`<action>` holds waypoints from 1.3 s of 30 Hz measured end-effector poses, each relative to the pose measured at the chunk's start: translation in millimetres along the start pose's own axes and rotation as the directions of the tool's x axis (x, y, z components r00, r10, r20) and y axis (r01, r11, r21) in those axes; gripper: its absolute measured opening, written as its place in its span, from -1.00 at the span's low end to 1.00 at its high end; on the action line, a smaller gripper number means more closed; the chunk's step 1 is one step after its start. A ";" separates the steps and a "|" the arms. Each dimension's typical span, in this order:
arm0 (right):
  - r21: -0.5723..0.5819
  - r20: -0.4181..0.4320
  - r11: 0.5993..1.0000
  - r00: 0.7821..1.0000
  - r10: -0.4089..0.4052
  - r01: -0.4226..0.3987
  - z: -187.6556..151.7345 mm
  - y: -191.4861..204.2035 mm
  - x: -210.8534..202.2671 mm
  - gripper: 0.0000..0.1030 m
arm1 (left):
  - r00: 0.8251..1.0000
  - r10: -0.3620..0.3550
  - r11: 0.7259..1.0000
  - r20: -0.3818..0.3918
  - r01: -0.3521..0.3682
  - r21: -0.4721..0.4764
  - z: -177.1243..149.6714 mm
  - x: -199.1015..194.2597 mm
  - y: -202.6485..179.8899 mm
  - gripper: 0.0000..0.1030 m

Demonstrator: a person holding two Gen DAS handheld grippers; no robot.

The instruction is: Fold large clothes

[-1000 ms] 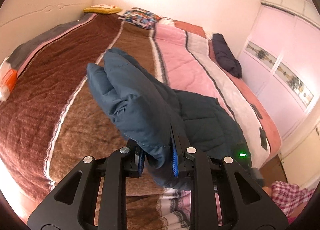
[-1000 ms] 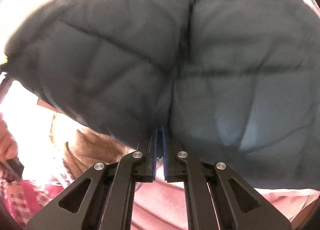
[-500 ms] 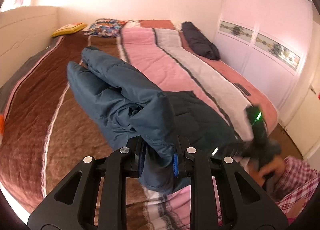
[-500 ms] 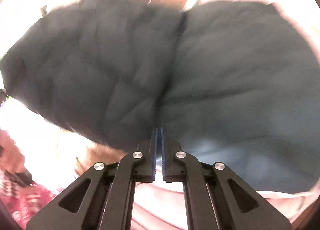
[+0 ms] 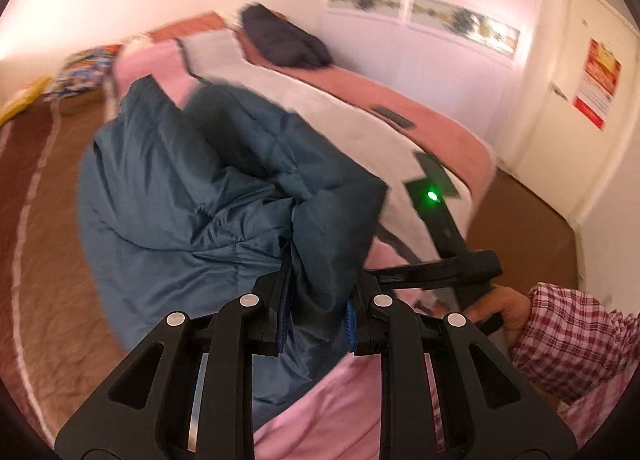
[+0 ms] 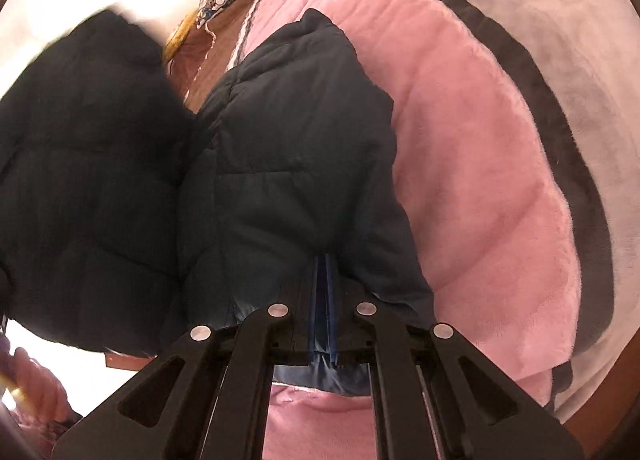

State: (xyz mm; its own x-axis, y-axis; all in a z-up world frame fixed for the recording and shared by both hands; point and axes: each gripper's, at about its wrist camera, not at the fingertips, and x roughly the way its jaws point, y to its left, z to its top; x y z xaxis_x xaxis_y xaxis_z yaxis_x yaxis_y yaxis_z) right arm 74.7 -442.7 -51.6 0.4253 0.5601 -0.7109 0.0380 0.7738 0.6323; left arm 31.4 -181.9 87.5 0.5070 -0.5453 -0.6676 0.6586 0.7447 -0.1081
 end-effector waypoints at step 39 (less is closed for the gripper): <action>-0.337 0.099 0.941 0.995 0.013 0.021 37.0 147.6 -52.4 -0.87 | 0.998 0.064 0.876 0.022 -0.046 -0.479 -43.2 -55.2 133.8 0.22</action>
State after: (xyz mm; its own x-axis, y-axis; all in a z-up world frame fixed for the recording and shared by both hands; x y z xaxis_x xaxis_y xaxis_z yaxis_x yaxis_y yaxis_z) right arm 91.4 -368.9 90.3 0.5134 0.5379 -0.6686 -0.2601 0.8401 0.4761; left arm 67.5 -35.5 78.1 0.5603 -0.5049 -0.6566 0.2876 0.8620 -0.4174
